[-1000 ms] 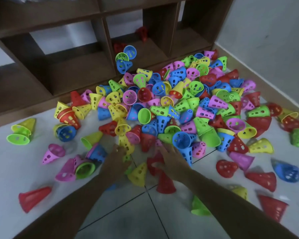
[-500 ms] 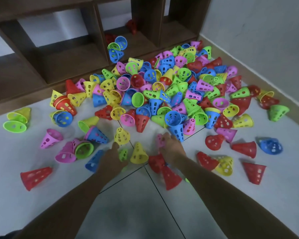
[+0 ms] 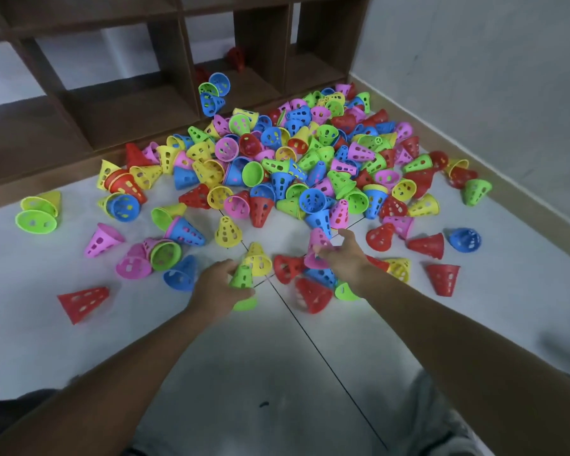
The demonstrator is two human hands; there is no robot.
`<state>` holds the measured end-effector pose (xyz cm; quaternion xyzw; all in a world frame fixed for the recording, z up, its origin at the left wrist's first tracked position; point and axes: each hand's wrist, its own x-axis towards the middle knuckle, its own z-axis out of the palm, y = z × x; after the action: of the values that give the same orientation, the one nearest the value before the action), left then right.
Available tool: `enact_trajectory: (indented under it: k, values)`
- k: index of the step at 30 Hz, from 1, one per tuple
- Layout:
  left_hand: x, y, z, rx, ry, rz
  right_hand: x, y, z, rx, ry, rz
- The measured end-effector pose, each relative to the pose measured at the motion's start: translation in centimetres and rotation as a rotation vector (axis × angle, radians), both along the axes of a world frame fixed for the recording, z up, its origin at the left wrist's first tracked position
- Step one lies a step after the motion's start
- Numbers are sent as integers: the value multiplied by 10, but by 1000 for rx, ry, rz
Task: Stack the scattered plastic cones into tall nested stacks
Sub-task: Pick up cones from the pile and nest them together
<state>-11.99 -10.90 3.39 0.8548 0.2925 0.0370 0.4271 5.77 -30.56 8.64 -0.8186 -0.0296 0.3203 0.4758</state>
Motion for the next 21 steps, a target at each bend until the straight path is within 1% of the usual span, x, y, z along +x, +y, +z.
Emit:
enact_trajectory:
  k: [3,5,8,11,15,21]
  values:
    - [-21,-24,-6,-78,8,-53,-22,-18,6,67,39,-37]
    - [-35,-41,-14,-114,8,-68,-39,-29,0,77,38,-60]
    - [-54,-63,-28,-121,24,-96,-68,-44,-11,98,54,-83]
    - [-69,-81,-41,-136,45,-120,-95,-54,-15,131,80,-64]
    - [-78,-96,-53,-95,23,-136,-122,-60,-19,148,77,-57]
    - [-78,-78,-49,29,106,-237,-147,-50,-17,173,29,-3]
